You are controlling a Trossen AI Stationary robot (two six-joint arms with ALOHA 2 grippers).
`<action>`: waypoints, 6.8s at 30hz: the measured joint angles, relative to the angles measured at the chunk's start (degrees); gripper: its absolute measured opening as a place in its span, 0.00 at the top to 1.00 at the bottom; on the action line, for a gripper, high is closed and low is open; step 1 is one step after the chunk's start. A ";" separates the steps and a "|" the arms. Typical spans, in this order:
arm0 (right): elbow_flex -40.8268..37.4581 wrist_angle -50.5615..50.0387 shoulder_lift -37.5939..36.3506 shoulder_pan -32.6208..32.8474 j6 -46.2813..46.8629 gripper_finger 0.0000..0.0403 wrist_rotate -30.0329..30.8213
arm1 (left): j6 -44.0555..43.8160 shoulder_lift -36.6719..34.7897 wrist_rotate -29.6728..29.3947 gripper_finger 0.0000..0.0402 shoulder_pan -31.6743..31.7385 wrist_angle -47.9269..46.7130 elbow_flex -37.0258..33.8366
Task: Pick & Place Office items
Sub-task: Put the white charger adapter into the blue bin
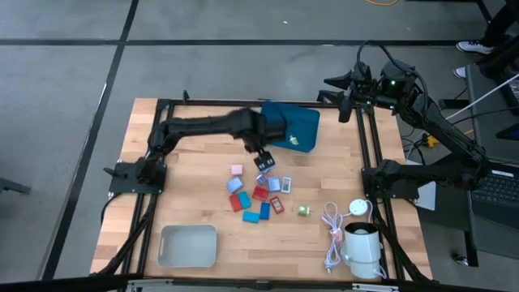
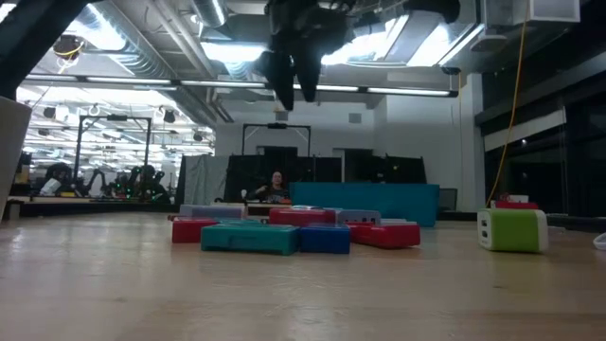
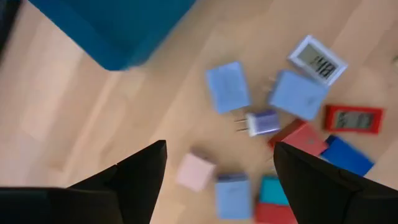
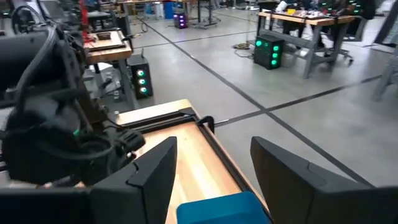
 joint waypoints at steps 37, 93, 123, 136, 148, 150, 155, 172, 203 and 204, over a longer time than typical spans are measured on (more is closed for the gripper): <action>0.00 -8.82 0.01 0.07 4.02 0.48 -5.04 | -26.51 -0.62 -9.00 0.28 -4.67 17.02 -21.86; 0.00 -11.08 0.00 0.04 2.88 0.48 -7.37 | 11.55 0.22 2.51 0.23 -0.62 16.35 -33.84; 0.00 -11.06 0.02 0.05 3.35 0.48 -7.40 | 7.14 -2.91 -4.62 0.27 5.57 9.92 -33.45; 0.00 -11.06 0.04 0.06 3.37 0.48 -7.60 | 4.49 -3.04 1.06 0.27 7.08 19.70 -39.96; 0.00 -11.06 0.07 0.07 2.58 0.48 -7.55 | -2.82 -3.04 -3.13 0.27 6.64 15.69 -42.25; 0.00 -11.06 0.12 0.05 1.95 0.48 -7.37 | -4.96 -3.04 -3.77 0.27 6.62 15.02 -42.25; 0.00 -11.06 1.09 0.07 1.79 0.48 -7.37 | -9.77 -3.05 0.19 0.27 6.71 17.23 -42.44; 0.00 -10.08 2.45 0.05 2.05 0.48 -7.90 | -24.48 -3.09 -3.16 0.27 7.15 10.27 -40.16; 0.00 -10.08 2.43 0.04 0.35 0.48 -8.01 | 27.51 -22.32 -0.32 0.27 -1.28 15.05 -46.52; 0.00 -10.01 2.43 0.05 0.19 0.48 -8.00 | 28.55 -23.72 0.30 0.27 -1.08 16.53 -48.06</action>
